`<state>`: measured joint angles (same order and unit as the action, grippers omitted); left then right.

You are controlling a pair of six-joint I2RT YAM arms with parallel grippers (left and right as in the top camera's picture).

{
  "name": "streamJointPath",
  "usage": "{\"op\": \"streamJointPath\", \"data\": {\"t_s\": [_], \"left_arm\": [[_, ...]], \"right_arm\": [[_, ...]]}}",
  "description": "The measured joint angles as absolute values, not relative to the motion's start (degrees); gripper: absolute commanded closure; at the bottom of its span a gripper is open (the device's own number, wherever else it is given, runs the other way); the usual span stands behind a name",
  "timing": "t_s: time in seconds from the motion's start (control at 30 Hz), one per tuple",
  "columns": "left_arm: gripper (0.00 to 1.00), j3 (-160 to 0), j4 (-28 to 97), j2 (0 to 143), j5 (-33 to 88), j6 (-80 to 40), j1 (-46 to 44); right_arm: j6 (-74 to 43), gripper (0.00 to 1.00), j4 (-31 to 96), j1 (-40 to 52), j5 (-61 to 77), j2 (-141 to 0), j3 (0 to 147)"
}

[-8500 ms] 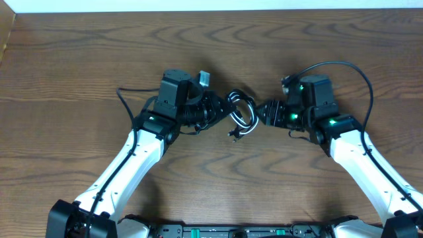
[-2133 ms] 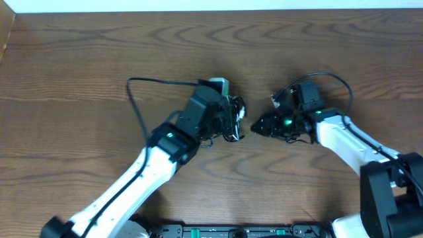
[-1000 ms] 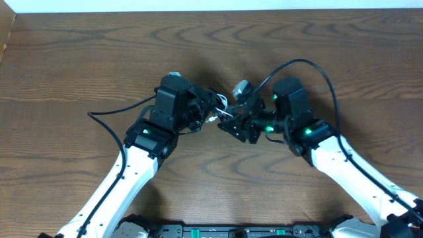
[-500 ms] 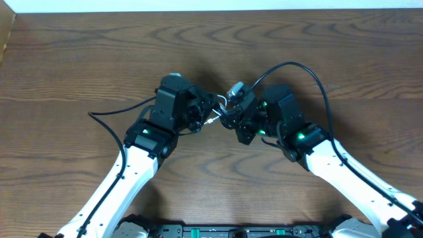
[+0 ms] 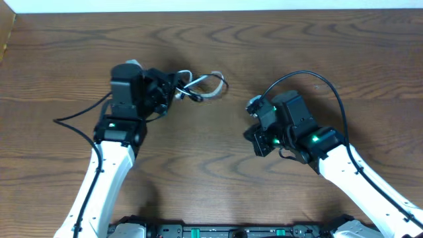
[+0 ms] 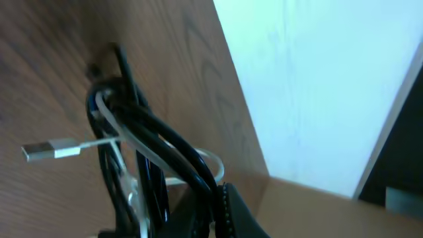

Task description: Untangle cables

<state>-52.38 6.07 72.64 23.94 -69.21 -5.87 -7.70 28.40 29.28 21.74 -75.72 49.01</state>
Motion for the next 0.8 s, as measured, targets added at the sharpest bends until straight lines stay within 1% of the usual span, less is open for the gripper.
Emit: {"op": "streamJointPath", "data": {"t_s": [0.13,0.17,0.2,0.23,0.27,0.3,0.37,0.43,0.53,0.63,0.77,0.8], "left_arm": [[0.93,-52.4,7.4,72.6,30.4,-63.0,-4.6],[0.93,-52.4,7.8,72.6,31.2,-62.5,-4.6],[0.93,-52.4,8.9,72.6,32.9,-61.0,-4.7],[0.93,-52.4,9.7,72.6,34.0,-60.1,-4.7],[0.93,-52.4,10.6,72.6,35.0,-59.4,-4.7],[0.93,-52.4,11.1,72.6,35.5,-59.0,-4.7],[0.93,-52.4,12.6,72.6,36.2,-58.2,-4.7],[0.93,-52.4,14.4,72.6,36.7,-57.7,-4.7],[0.92,-52.4,17.6,72.6,37.4,-56.0,-4.7],[0.93,-52.4,20.6,72.6,38.6,-53.0,-4.7],[0.93,-52.4,22.2,72.6,40.9,-48.4,-4.7],[0.93,-52.4,22.2,72.6,41.6,-47.6,-4.7]], "right_arm": [[-11.9,0.99,28.8,24.3,18.4,-75.7,49.0],[-12.1,0.95,28.0,23.3,18.7,-75.7,49.0],[-11.9,0.88,26.7,22.3,19.4,-75.7,48.9],[-11.1,0.71,24.3,21.5,21.7,-75.7,48.9],[-9.6,0.61,22.3,21.3,24.7,-75.7,48.9],[-8.7,0.49,20.1,21.5,27.6,-75.7,48.8],[-7.3,0.36,16.6,22.1,31.7,-75.8,48.8],[-6.1,0.31,12.9,23.2,36.0,-75.8,48.8],[-5.4,0.31,11.1,24.7,39.5,-75.8,48.8],[-5.2,0.37,11.1,26.9,41.3,-76.5,48.8],[-4.6,0.62,11.2,30.3,41.8,-80.7,48.8],[-4.6,0.74,11.2,31.0,41.5,-82.0,48.8]]}}
